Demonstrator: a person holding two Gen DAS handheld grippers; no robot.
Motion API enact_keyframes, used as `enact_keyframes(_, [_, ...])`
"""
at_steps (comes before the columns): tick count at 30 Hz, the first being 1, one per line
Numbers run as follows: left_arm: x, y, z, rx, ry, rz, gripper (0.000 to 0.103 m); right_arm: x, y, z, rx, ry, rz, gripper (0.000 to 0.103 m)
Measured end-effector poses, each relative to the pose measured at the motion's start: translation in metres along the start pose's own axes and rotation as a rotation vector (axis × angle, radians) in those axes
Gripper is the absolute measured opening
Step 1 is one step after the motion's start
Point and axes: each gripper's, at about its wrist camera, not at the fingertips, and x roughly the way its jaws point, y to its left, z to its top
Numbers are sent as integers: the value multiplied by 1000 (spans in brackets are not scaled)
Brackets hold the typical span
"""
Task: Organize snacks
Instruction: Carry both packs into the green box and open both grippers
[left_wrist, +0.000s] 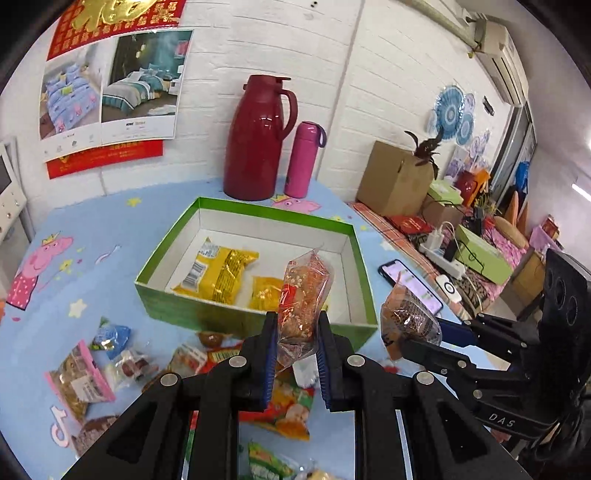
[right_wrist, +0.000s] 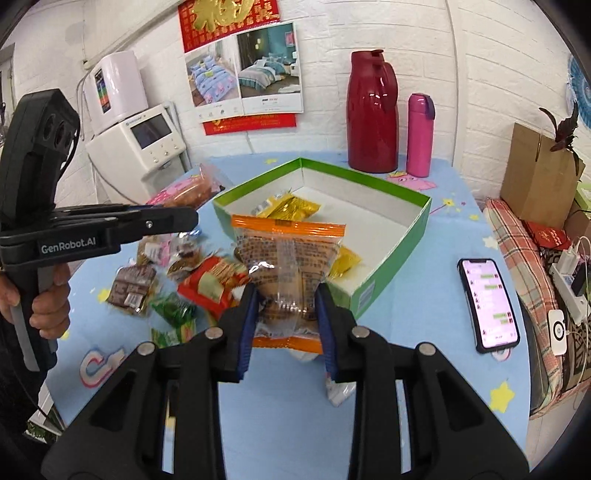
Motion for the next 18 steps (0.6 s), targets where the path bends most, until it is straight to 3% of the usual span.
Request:
enact_keyframes(7, [62,27,32,-55,47,72,19,52,-22,22,53,0,-81,33])
enact_keyframes(13, [101,46,40,-72,84,121,23,80,-31,27,51,-5,-107,36])
enact_keyframes(14, [104,49,38,-84,84,132,27,83,-31,28,41,-11,-111,43])
enact_keyframes(15, [108,53,39,-99,90,135,50,84,-30,28,30,-17,-121,63])
enact_keyframes(16, [111,58,38,-124,95,136,80,84,-30,29,24,-31,-139,70])
enact_keyframes(17, [111,62,37,-147,87,152,89,82,-29,29,19,-53,-158,80])
enact_keyframes(18, [108,66,35,-172,63,183,91,81,-29,30,13,-66,-166,81])
